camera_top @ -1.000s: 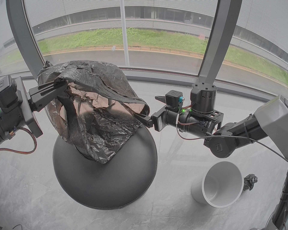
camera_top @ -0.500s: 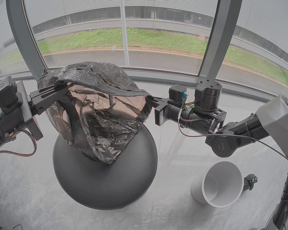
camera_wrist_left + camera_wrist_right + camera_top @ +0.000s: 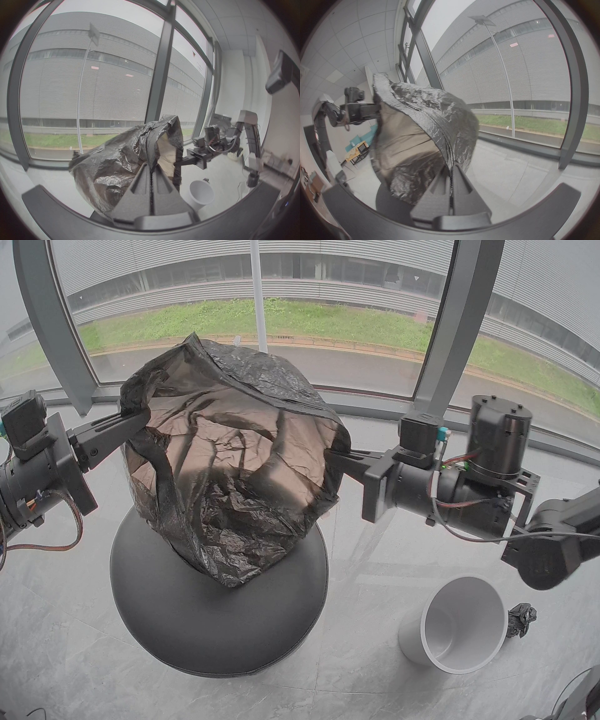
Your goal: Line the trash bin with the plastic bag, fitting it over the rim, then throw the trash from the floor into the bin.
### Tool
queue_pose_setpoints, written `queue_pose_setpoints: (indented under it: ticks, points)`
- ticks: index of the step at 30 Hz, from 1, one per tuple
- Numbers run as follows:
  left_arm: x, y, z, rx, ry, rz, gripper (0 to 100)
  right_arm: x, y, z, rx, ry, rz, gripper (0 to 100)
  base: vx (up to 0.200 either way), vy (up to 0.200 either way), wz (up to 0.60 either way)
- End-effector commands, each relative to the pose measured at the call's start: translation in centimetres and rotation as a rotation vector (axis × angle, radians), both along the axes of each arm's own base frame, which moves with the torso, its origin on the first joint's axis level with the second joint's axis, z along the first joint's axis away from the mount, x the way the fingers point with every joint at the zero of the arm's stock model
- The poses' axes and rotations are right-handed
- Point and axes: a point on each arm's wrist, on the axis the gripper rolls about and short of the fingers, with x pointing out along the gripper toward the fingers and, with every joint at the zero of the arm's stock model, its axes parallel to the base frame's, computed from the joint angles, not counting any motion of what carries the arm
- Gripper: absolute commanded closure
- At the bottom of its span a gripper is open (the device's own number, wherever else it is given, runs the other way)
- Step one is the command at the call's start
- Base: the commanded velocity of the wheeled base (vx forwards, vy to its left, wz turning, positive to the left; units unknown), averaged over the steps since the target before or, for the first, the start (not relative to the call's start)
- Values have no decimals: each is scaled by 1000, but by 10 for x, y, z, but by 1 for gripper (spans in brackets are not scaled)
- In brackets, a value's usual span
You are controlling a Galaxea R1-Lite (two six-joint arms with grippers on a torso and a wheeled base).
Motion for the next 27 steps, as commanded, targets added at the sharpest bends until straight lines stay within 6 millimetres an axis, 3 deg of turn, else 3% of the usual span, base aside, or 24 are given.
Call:
queue_pose_setpoints:
  ticks: [1, 5, 15, 27]
  points:
    - [26, -7, -8, -96, 98, -31, 100, -64, -37, 27, 38, 30, 36, 100, 0, -200, 0]
    - [42, -17, -17, -101, 113, -63, 100, -82, -52, 31, 35, 36, 30, 100, 0, -200, 0]
    - [48, -31, -27, -86, 156, -106, 100, -104, -69, 13, 6, 72, 36, 100, 0, -200, 0]
    - [50, -39, -36, -118, 242, -160, 100, -110, -73, 15, 13, 63, 40, 100, 0, -200, 0]
